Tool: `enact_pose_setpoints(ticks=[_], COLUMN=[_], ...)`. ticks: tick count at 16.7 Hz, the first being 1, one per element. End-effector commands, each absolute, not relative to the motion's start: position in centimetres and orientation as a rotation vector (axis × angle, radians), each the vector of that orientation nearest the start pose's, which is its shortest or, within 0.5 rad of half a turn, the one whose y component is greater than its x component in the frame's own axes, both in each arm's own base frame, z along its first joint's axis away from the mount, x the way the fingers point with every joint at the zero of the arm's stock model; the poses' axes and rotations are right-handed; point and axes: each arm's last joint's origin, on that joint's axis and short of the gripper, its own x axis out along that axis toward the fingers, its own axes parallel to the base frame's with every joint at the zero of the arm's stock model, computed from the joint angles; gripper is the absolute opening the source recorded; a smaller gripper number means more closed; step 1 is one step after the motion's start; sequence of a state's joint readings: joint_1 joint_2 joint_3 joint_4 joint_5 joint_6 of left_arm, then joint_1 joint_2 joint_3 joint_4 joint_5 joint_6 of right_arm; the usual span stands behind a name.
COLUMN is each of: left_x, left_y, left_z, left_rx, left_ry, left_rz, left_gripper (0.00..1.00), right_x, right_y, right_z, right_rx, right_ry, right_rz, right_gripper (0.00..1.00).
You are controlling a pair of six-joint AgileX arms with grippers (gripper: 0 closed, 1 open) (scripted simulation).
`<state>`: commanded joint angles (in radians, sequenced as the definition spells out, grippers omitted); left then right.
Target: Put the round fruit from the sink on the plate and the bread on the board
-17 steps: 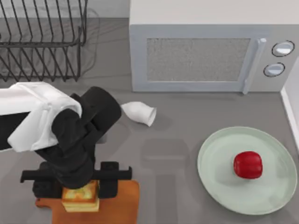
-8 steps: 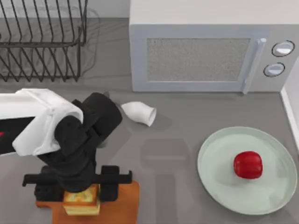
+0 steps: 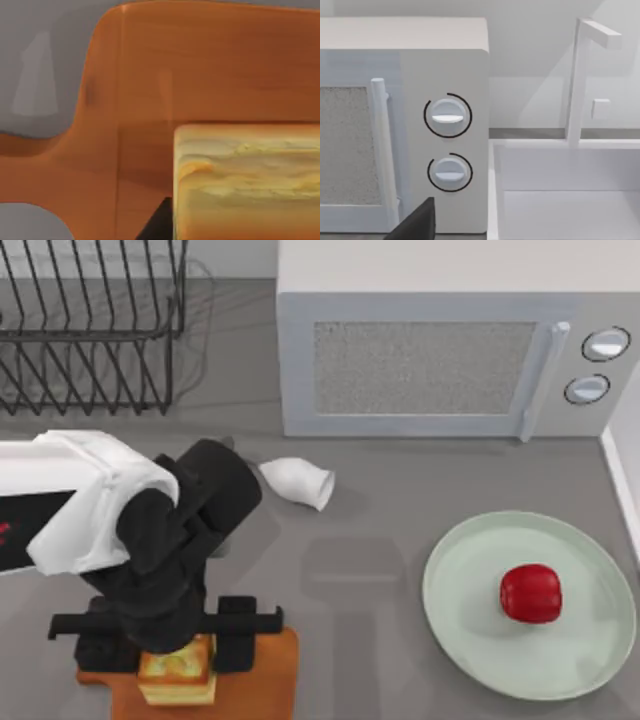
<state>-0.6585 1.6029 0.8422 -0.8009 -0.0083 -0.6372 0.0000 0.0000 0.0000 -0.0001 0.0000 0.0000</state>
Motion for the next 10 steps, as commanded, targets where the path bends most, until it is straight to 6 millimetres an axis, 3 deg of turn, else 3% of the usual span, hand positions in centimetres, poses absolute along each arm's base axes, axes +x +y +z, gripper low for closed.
enact_pose_setpoints(ticks=[3, 10], left_x=[20.15, 20.15], left_y=[-15.45, -15.45], left_z=[13.9, 13.9], left_rx=[0.017, 0.017], left_ry=[1.558, 1.558], left_rz=[-0.015, -0.015], left_gripper=[0.98, 1.0], right_x=[10.57, 10.57], right_y=[-0.12, -0.12], right_z=[16.0, 16.0], right_rx=[0.0, 0.0], right_ry=[0.0, 0.0], right_rz=[0.0, 0.0], right_gripper=[1.0, 1.0])
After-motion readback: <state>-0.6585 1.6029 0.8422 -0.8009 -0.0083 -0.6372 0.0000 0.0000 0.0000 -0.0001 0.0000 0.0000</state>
